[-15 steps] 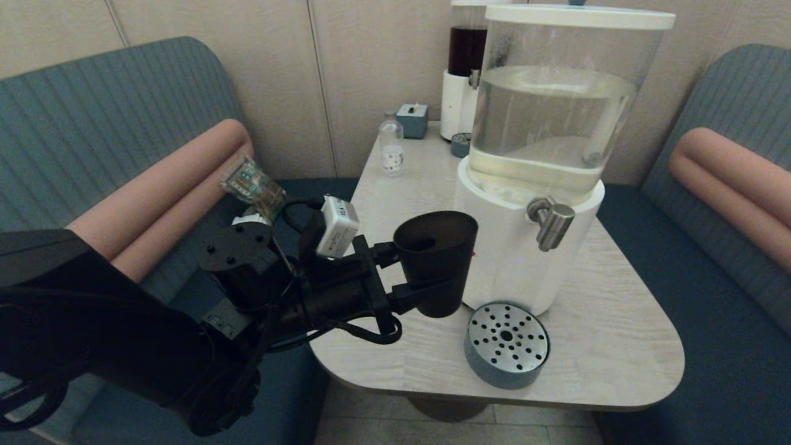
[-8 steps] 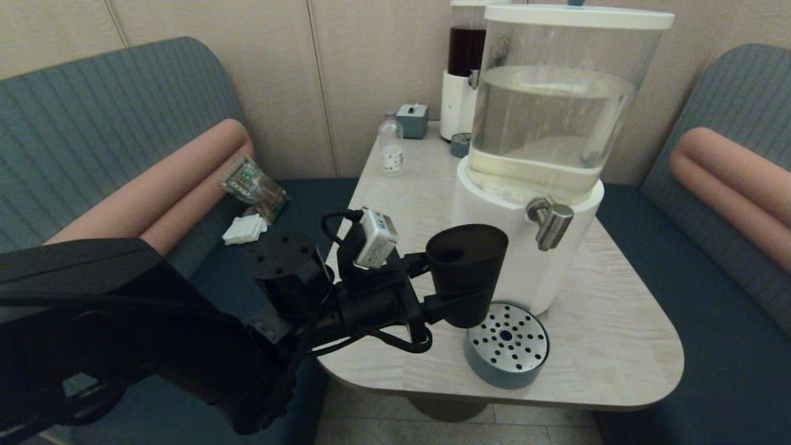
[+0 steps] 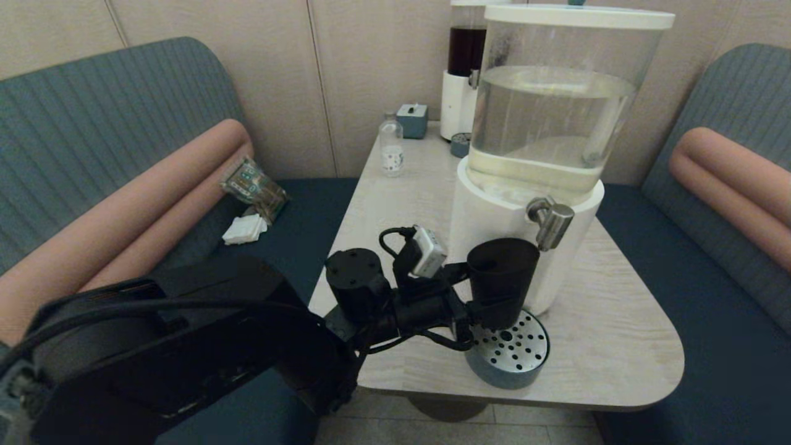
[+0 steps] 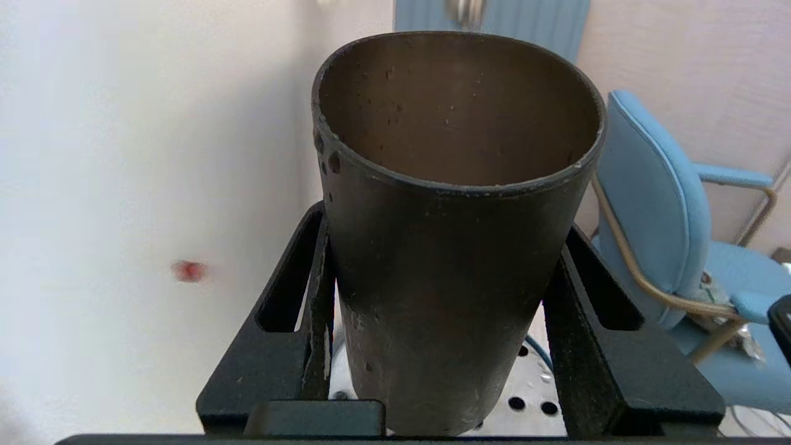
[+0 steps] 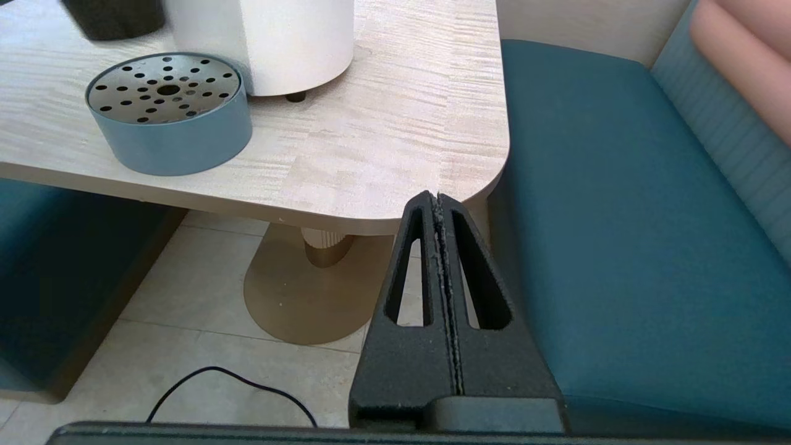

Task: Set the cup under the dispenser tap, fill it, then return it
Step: Place it under the water dispenser

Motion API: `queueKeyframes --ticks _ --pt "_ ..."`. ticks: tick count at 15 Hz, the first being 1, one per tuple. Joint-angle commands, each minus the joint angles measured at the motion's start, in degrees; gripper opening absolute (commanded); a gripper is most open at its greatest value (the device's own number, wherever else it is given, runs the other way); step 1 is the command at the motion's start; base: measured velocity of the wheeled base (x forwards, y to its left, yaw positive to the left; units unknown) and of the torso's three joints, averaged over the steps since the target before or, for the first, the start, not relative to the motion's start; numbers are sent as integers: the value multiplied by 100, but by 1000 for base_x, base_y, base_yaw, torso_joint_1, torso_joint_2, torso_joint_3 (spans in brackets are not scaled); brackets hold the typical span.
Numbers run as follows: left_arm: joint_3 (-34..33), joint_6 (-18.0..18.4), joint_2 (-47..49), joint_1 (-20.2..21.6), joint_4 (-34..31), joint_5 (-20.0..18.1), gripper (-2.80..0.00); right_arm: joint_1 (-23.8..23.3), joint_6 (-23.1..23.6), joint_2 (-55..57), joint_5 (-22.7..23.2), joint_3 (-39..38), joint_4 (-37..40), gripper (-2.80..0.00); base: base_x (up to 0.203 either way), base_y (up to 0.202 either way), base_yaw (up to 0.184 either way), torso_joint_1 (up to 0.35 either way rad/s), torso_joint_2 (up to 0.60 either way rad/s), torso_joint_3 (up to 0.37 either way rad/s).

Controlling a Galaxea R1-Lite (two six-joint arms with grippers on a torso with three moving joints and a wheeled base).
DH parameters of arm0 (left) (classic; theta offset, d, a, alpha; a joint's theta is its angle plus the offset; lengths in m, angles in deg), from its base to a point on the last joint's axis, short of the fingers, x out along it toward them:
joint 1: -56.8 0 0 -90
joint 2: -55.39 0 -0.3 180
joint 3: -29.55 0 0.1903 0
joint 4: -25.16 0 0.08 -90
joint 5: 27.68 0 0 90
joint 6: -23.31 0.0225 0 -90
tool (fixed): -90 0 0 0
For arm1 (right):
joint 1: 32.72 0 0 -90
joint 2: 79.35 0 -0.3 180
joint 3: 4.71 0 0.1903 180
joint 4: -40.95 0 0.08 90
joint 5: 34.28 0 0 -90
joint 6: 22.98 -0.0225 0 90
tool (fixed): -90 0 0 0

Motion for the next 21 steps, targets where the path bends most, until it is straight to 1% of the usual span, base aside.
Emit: queueKeyframes --ticks 1,5,13,14,16,18,21 --pt "287 -37 495 -99 48 6 -280 -2 3 1 2 -70 -3 -280 0 0 0 0 0 0" --pt "458 -49 766 -135 48 35 -280 -2 3 8 2 -70 -3 -280 0 0 0 0 0 0" --pt "397 -31 810 -371 48 52 -280 1 3 7 2 -70 -3 -280 0 0 0 0 0 0" --pt "397 -31 810 -391 48 52 0 2 3 5 2 -70 -3 -280 0 0 0 0 0 0" --pt "406 -40 819 -408 48 56 0 -2 3 0 2 -70 -3 -280 0 0 0 0 0 0" --pt "414 -40 810 -408 48 176 0 -2 3 -1 2 -70 -3 -280 0 0 0 0 0 0" --pt "388 -31 746 -399 48 209 0 -2 3 4 2 -70 -3 -280 0 0 0 0 0 0"
